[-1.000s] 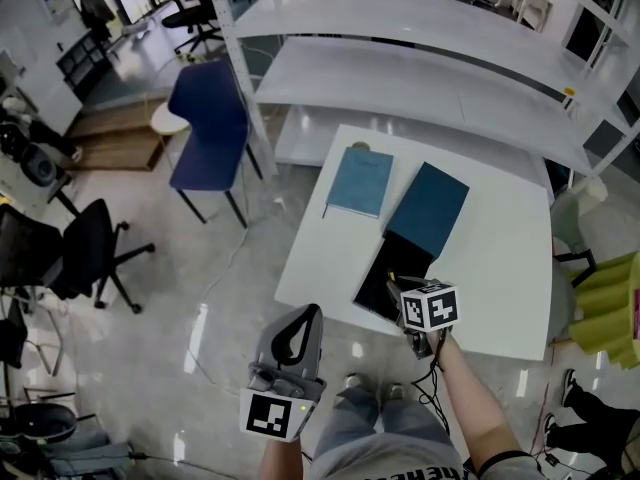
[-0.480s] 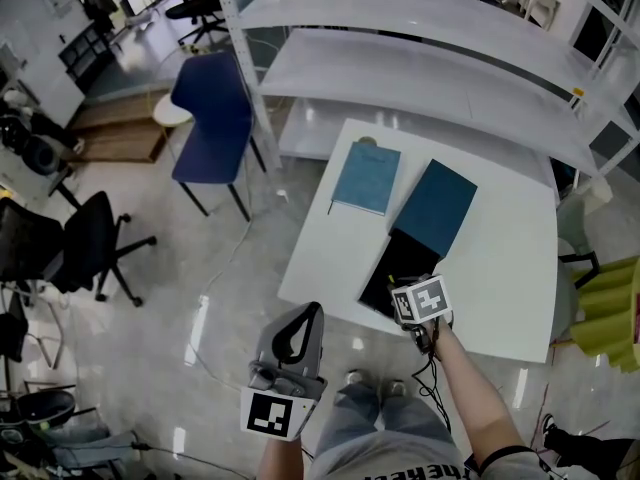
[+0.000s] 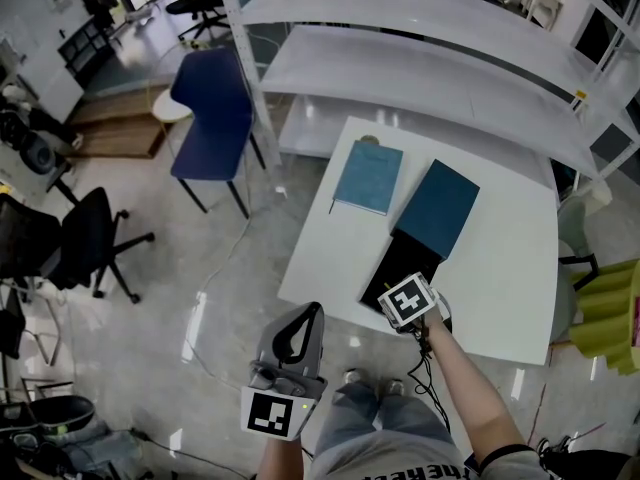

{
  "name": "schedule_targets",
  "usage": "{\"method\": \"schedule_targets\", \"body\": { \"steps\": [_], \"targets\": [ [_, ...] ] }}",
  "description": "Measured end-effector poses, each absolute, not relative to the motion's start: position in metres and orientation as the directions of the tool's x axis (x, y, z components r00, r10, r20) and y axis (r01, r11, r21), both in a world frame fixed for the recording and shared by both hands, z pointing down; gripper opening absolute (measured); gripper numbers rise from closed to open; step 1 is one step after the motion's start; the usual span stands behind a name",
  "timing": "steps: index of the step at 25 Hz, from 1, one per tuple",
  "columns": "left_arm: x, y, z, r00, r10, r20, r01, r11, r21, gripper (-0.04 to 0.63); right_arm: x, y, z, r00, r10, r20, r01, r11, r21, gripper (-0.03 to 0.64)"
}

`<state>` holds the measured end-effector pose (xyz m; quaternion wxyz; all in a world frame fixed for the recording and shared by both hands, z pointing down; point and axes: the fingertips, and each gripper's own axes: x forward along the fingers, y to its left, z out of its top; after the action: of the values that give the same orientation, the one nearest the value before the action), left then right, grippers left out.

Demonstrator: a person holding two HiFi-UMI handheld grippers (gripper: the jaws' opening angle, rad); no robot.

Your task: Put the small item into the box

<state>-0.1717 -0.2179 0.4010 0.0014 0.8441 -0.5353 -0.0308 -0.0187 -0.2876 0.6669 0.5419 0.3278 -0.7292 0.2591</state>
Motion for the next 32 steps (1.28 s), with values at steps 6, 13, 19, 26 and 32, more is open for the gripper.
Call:
{"method": "schedule_targets", "body": {
  "steps": [6, 13, 19, 26, 32],
  "targets": [
    [-0.176, -0.219, 0.405, 0.415, -0.909, -0.048, -0.908, -0.417, 0.044, 0.015, -0.025, -0.291, 0.672, -0.175, -0.198, 0.964, -0.713, 0.701, 0.015, 0.049],
    [-0.174, -0.220, 0.405, 0.417, -0.908, -0.046, -0.907, -0.419, 0.048, 0.015, -0.031, -0.293, 0.674, -0.173, -0.219, 0.960, -0.677, 0.735, 0.046, 0.051],
    [-0.175, -0.220, 0.404, 0.415, -0.909, -0.049, -0.908, -0.417, 0.050, 0.015, -0.031, -0.293, 0.674, -0.169, -0.220, 0.961, -0.676, 0.735, 0.049, 0.052],
    [-0.175, -0.219, 0.405, 0.417, -0.907, -0.052, -0.906, -0.419, 0.054, 0.016, -0.032, -0.293, 0.675, -0.172, -0.226, 0.959, -0.672, 0.739, 0.053, 0.064],
    [-0.175, -0.217, 0.407, 0.420, -0.906, -0.048, -0.905, -0.422, 0.056, 0.015, -0.033, -0.294, 0.669, -0.210, -0.246, 0.946, -0.700, 0.714, 0.030, 0.092]
  ]
}}
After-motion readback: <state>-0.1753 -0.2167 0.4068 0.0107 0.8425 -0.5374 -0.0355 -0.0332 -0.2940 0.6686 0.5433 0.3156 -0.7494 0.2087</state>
